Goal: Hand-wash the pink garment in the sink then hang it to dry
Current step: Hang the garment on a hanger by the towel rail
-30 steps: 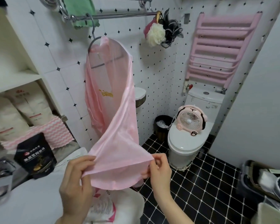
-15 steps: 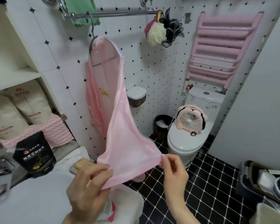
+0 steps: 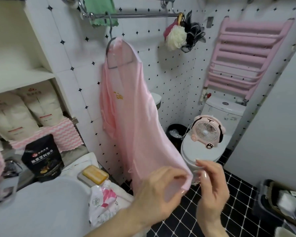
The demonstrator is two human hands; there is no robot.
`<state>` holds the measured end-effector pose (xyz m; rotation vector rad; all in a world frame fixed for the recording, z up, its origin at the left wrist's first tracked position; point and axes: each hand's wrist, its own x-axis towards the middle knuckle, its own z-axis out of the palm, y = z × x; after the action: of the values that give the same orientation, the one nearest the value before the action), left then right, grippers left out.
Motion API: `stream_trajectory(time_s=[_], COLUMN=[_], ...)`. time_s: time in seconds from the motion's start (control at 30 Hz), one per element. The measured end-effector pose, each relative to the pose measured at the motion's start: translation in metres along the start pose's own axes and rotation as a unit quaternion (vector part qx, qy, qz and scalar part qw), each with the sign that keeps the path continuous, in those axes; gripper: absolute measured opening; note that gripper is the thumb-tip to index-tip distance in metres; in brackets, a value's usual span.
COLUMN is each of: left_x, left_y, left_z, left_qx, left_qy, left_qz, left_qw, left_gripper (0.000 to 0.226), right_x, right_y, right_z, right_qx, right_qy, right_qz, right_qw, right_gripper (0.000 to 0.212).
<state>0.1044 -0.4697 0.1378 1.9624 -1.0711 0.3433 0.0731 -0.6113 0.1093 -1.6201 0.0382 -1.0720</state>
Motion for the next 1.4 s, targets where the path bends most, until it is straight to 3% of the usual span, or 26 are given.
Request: stream_trajectory(time_s=[0.1, 0.17, 0.27, 0.33, 0.43, 0.6, 0.7, 0.77, 0.8, 0.87, 0.93, 1.1, 1.27, 1.4], left_x=[0.016, 0.031, 0.061, 0.079, 0.099, 0.128, 0.145, 0.156, 0.162, 0.175, 0.191, 0.233, 0.248, 0.245], left_y=[-0.012, -0.029, -0.085, -0.136, -0.198, -0.250, -0.271, -0.283, -0.288, -0.299, -0.308, -0.319, -0.331, -0.326], left_z=[-0.006, -0.018, -0.043, -0.062, -0.086, -0.122, -0.142, -0.152, -0.156, -0.162, -0.166, -0.191, -0.222, -0.246], left_qx=[0.005, -0.050, -0.105, -0.065, 0.033, 0.117, 0.130, 0.133, 0.135, 0.131, 0.126, 0.236, 0.312, 0.323], left_qy=[-0.053, 0.001, 0.127, 0.190, 0.193, 0.138, 0.142, 0.158, 0.164, 0.166, 0.174, 0.323, 0.350, 0.386], left_qz=[-0.021, -0.065, -0.210, -0.293, -0.378, -0.446, -0.441, -0.426, -0.419, -0.409, -0.393, -0.305, -0.262, -0.181], left_qw=[0.998, 0.997, 0.964, 0.935, 0.905, 0.876, 0.877, 0.881, 0.883, 0.888, 0.894, 0.864, 0.844, 0.845], left_gripper=[0.032, 0.021, 0.026, 0.020, 0.021, 0.028, 0.030, 0.030, 0.030, 0.030, 0.034, 0.052, 0.049, 0.026], right_x=[0.007, 0.017, 0.039, 0.059, 0.111, 0.204, 0.247, 0.266, 0.270, 0.275, 0.290, 0.350, 0.372, 0.387], right_y=[-0.007, 0.002, 0.013, 0.010, 0.005, 0.020, 0.039, 0.042, 0.039, 0.030, 0.028, 0.067, 0.093, 0.092], right_z=[0.017, 0.028, 0.058, 0.094, 0.152, 0.213, 0.221, 0.222, 0.224, 0.233, 0.249, 0.279, 0.302, 0.323], right_qx=[-0.119, -0.164, -0.112, -0.079, -0.076, -0.122, -0.134, -0.137, -0.137, -0.165, -0.234, -0.379, -0.394, -0.340], right_qy=[-0.045, -0.042, -0.090, -0.163, -0.239, -0.161, -0.125, -0.070, -0.015, 0.055, 0.015, -0.176, -0.263, -0.276], right_qz=[-0.135, -0.129, -0.110, -0.134, -0.143, -0.094, 0.001, 0.040, -0.006, -0.190, -0.293, -0.211, -0.123, -0.065], right_qw=[0.983, 0.977, 0.984, 0.974, 0.957, 0.975, 0.983, 0.987, 0.990, 0.966, 0.927, 0.884, 0.872, 0.897], right_gripper=[0.024, 0.022, 0.023, 0.026, 0.034, 0.050, 0.056, 0.048, 0.041, 0.038, 0.050, 0.065, 0.072, 0.069])
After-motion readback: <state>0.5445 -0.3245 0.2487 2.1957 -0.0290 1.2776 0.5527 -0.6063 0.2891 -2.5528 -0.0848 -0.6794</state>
